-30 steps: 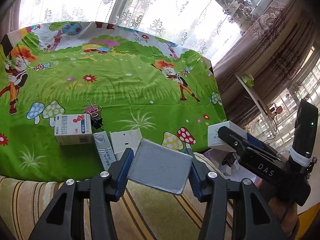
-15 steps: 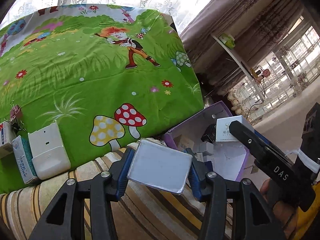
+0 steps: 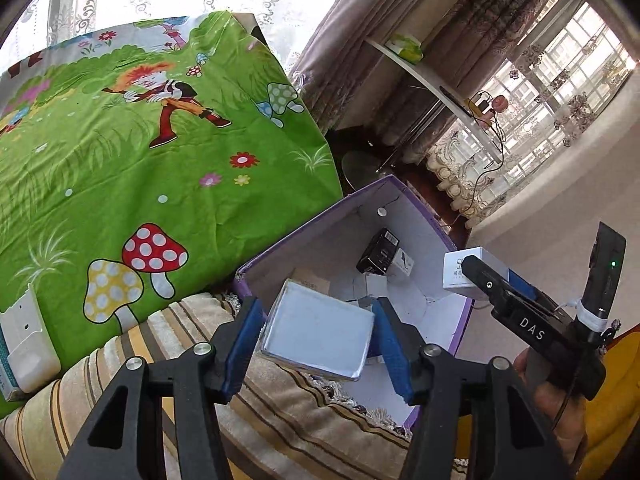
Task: Organize rigid objects
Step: 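Carry both boxes over the purple box and open both tools to drop them, then move both open tools back to the remaining boxes on the bed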
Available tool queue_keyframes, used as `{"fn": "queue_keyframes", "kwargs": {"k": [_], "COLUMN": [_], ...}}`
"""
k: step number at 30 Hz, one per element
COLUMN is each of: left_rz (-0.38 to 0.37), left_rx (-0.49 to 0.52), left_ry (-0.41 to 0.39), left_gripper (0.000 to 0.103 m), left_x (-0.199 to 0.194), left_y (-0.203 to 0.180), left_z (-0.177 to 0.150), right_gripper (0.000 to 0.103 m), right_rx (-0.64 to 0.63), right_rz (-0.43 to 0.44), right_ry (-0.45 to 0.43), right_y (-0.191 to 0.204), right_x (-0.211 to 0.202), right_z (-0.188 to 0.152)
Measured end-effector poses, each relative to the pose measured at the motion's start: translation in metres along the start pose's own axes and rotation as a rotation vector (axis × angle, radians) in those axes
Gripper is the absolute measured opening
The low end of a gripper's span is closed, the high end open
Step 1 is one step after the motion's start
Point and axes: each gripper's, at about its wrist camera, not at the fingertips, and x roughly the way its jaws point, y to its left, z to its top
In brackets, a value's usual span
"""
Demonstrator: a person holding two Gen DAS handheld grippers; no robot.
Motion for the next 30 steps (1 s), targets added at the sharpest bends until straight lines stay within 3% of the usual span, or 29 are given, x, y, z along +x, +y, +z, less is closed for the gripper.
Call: {"fn": "queue_keyframes", "kwargs": {"k": [14,21,30], "left_rz": [0.011,0.038,0.085], "left_rx": [-0.014,0.011,-0.067], "left_ry": [-0.063,-0.108,-0.162], "left_gripper": [0.067,0.067,0.067], "left_x": [-0.034,-0.056,-0.09], "left_y": [0.012,0.014,0.051], "left_z": [-0.011,-0.017,-0.028], "right_gripper": [0.09,0.09,0.09], "right_rx": [-0.015,-0.061,-0.152], "right_rz": [0.044,0.074,0.154], "right_ry": [0.006,-0.007,-0.005], "right_y": [0.007,0.026,0.071], "right_x": [-0.003,-0.014,-0.026], "right_z": [0.004,0.006,0.004]}}
